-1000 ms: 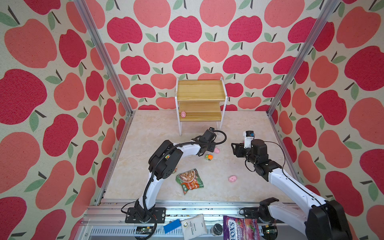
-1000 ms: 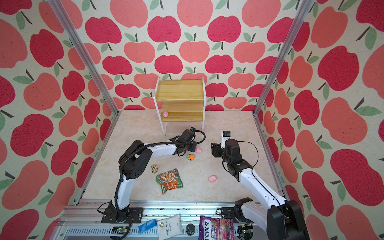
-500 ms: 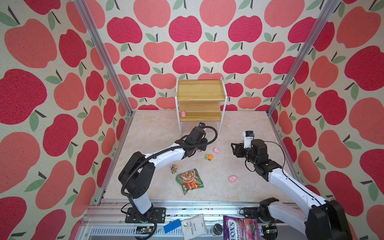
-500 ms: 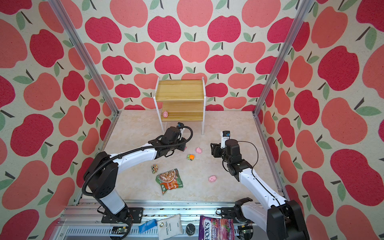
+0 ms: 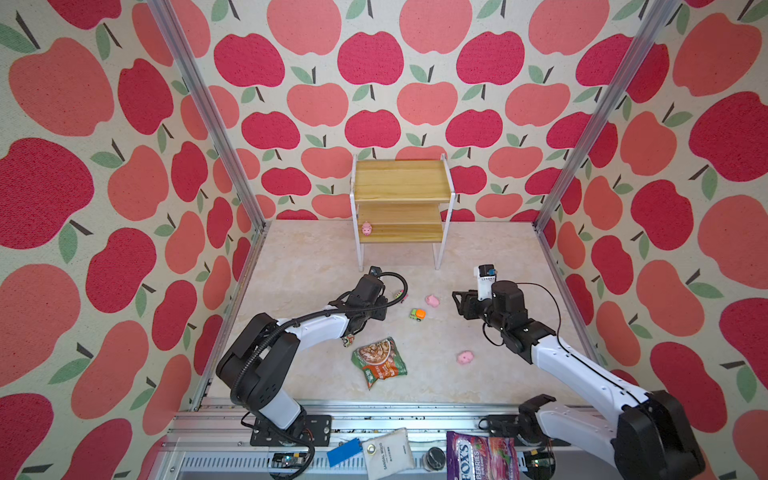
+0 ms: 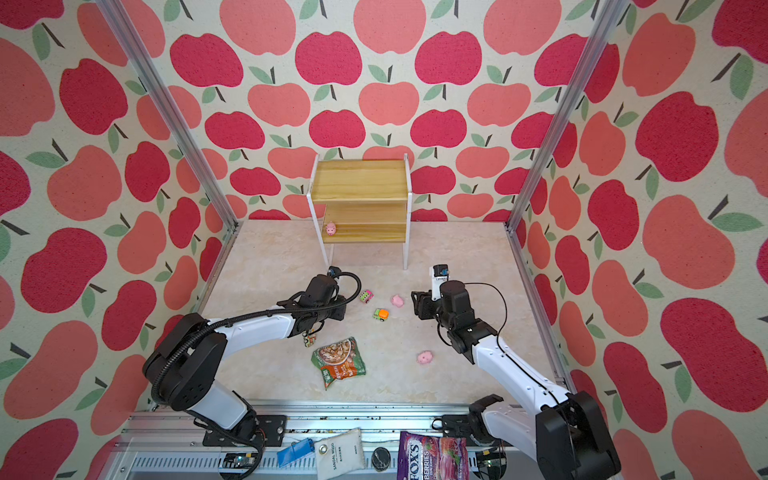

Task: Place and organize the plastic toys onto the shelf
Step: 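Lift the pink pig with the left gripper and swing it toward the shelf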

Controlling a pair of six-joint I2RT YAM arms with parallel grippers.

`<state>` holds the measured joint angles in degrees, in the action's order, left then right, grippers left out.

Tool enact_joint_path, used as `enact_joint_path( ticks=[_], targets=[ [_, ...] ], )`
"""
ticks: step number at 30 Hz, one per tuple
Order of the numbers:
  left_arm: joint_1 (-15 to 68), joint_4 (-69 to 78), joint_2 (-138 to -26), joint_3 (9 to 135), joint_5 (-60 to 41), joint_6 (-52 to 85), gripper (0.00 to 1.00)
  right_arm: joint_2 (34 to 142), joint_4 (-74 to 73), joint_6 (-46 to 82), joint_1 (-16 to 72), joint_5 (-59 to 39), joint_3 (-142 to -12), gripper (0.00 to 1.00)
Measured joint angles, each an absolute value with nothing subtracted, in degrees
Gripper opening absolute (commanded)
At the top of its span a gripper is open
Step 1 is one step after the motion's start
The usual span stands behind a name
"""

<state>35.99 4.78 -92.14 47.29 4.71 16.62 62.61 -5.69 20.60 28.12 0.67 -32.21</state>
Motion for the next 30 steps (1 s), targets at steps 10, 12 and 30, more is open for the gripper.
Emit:
enact_joint_path(
  ticks=[10,12,30],
  targets=[
    [35.0,12.0,-101.3,47.3,7.1,18.7,0.29,62.7,-5.8,20.3,28.5,1.7,-32.1,0.60],
    [35.0,13.6,-101.9,47.3,8.1,19.0,0.33,62.9,-5.8,20.0,28.5,1.8,-31.9,0.60],
    [37.8,27.5,-103.7,42.4,15.8,20.0,0.50,62.5,-7.6,19.0,28.9,2.5,-28.2,0.63]
  ],
)
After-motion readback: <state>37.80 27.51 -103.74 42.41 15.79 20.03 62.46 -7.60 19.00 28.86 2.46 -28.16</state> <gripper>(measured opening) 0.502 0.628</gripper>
